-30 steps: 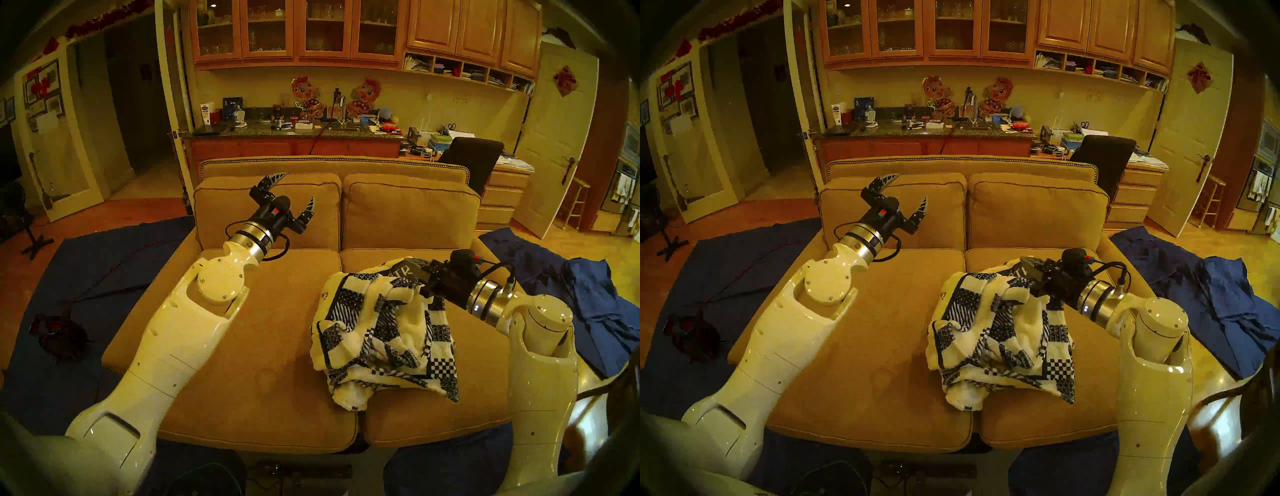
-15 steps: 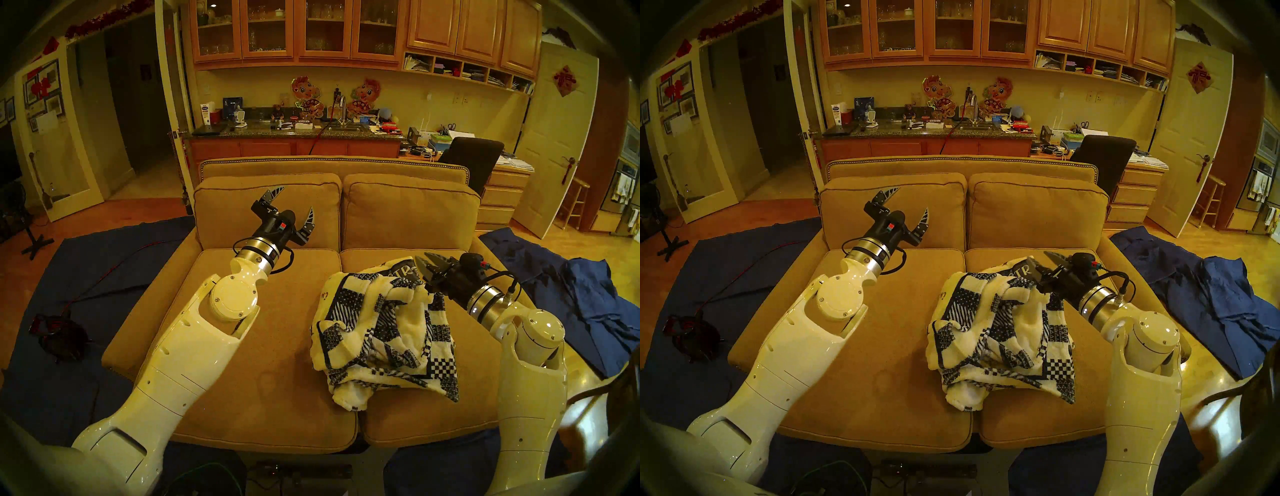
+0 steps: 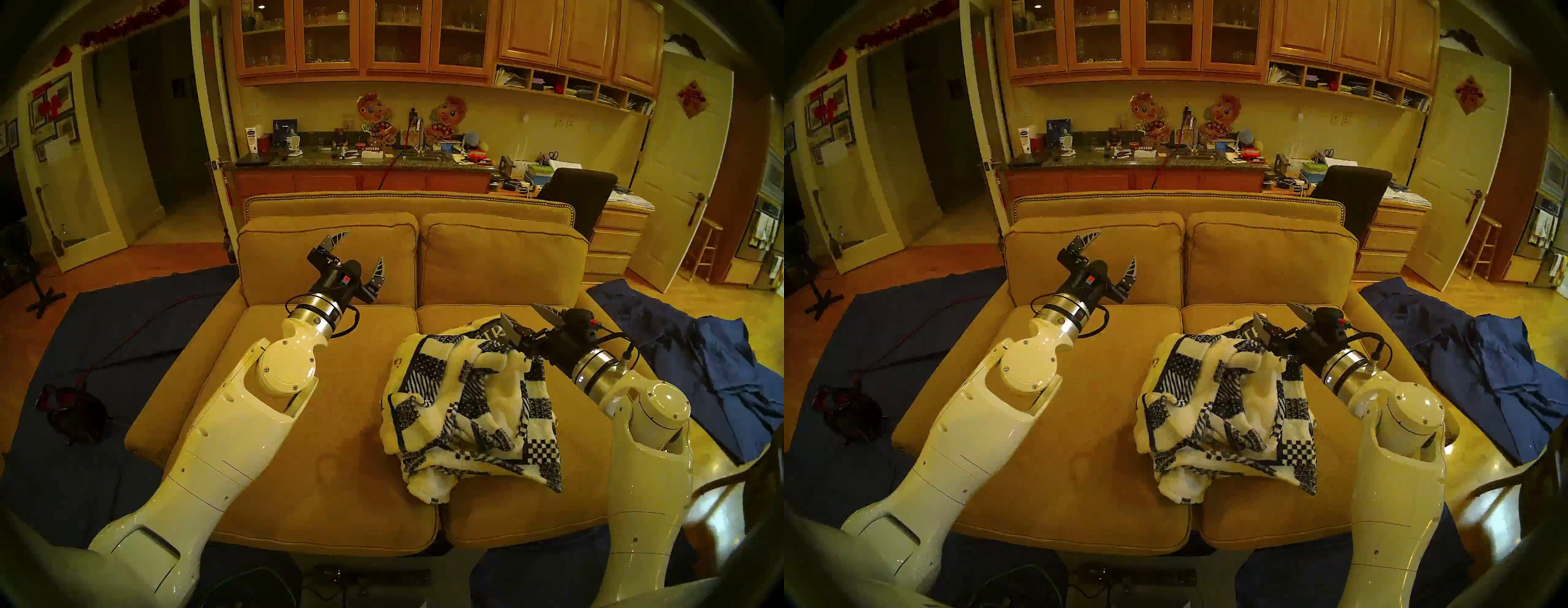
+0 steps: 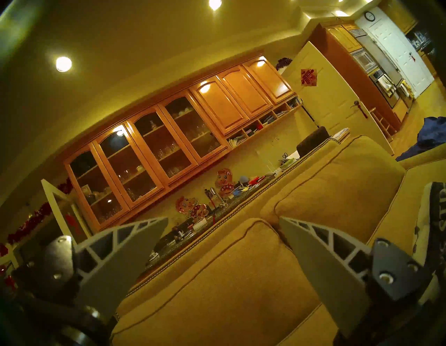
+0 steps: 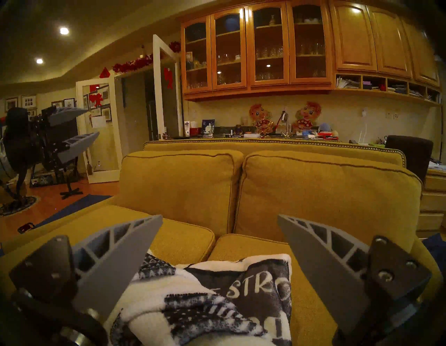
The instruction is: Fold the blanket in half twice
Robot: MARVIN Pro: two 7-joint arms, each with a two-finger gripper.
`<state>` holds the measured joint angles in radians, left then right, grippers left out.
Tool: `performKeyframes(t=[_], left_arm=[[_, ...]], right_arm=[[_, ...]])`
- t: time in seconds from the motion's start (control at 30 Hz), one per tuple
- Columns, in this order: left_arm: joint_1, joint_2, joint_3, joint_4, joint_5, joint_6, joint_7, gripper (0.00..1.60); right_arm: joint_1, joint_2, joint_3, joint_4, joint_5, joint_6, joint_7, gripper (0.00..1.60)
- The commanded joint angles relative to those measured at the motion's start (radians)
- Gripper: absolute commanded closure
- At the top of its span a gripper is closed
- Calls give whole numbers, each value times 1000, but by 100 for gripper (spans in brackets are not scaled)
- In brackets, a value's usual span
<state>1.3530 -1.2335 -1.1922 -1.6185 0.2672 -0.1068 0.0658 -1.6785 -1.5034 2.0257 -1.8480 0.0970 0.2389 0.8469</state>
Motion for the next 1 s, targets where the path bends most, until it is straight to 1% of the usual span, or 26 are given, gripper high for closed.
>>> performKeyframes(t=[0.0, 0.97], left_arm=[[-14, 8, -6, -6, -8, -16, -10, 0], [-14, 7, -8, -5, -8, -19, -14, 0]], right_arm=[[11, -1, -1, -21, 11, -8, 7, 0], [13, -4, 2, -21, 9, -9, 10, 0]])
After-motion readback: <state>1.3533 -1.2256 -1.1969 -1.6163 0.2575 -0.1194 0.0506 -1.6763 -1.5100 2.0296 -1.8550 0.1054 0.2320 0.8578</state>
